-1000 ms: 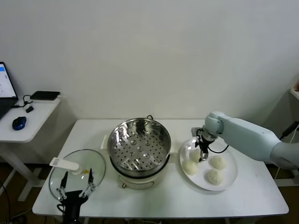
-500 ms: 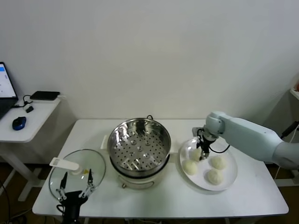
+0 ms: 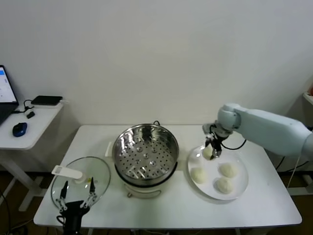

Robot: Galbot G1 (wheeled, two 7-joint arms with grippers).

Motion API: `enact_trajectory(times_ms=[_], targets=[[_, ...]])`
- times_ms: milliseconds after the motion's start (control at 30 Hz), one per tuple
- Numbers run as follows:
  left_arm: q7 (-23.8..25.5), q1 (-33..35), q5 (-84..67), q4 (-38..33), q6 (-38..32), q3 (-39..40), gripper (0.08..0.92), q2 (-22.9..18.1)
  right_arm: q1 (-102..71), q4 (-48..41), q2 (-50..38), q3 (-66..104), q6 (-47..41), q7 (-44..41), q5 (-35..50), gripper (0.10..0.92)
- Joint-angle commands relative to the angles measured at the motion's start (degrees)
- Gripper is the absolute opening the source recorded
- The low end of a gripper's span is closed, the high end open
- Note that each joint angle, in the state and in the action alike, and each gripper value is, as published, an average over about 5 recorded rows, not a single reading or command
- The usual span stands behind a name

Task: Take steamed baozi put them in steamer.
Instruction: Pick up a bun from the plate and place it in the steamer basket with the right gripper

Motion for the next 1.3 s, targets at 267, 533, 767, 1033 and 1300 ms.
enact_trajectory(times_ms=[267, 533, 767, 1033, 1300], targets=[[-0.44, -0.04, 0.44, 0.14, -0.11, 0.31, 0.823, -2.8, 26.67, 16.16, 5.34, -10.47, 8.96, 1.08, 3.25, 0.67], [-0.4, 0.23, 0.46, -0.86, -0.03, 0.91, 0.823, -2.8, 27.0, 18.59, 13.64, -7.96, 13.55, 3.65, 2.74, 0.67], [-0.42, 0.3, 0.48, -0.81, -0.1, 0.73, 0.823, -2.8, 20.6, 11.46, 20.77, -7.33, 19.94, 5.33, 1.29, 0.67], [-0.65, 0.32, 0.94, -0.63, -0.48, 0.56, 0.823, -2.8, 11.92, 2.29, 24.25, -4.81, 23.41, 7.77, -4.63, 0.67], [-0.63, -0.44, 1.34, -0.06, -0.12, 0.66, 0.823, -2.8, 5.51, -5.27, 26.96, -3.87, 26.69, 7.76, -8.2, 0.67]])
